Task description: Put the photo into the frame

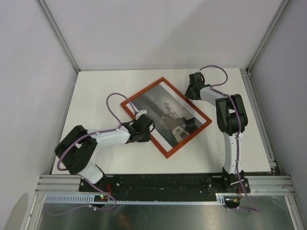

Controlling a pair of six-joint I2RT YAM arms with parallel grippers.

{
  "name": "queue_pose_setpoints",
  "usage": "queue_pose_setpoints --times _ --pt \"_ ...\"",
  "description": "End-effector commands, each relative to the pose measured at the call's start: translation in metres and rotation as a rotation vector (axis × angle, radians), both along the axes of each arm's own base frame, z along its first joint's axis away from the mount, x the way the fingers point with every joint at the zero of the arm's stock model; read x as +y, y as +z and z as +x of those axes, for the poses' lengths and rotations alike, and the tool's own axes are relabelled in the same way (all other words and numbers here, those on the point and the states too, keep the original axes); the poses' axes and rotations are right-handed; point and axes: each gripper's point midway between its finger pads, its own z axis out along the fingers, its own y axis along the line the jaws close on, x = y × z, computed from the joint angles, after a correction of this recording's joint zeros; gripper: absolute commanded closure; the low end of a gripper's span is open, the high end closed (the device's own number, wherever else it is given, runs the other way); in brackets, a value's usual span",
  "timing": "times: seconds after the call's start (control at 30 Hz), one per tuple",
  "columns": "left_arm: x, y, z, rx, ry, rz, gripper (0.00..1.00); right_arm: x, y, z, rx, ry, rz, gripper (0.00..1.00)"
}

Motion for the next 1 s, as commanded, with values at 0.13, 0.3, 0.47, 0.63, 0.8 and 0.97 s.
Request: queue_pose_setpoints --times 0.13,0.3,0.47,0.63,0.8,0.97 --pt "-0.026 0.023 0.002 -0.048 -0.032 -0.139 1.00 0.023 0.006 -0.030 0.142 0.106 -0.067 1.00" --pt "-0.010 0.042 0.004 -0.092 -0.013 -0.161 1.00 0.004 0.044 -0.018 0.090 0.055 -0.079 1.00" --pt "0.008 0.069 0.014 -0.152 0.018 -0.203 1.00 -0.019 0.081 -0.027 0.035 -0.012 -0.055 1.00" --pt "0.039 0.098 0.051 -0.219 0.102 -0.236 1.00 -0.037 0.108 -0.065 -0.030 -0.074 -0.024 1.00" --pt "0.076 0.128 0.123 -0.279 0.209 -0.246 1.00 -0.046 0.106 -0.130 -0.011 -0.093 -0.014 1.00" --pt "0.104 0.140 0.200 -0.304 0.266 -0.270 1.00 -0.051 0.094 -0.197 0.013 -0.092 0.033 1.00"
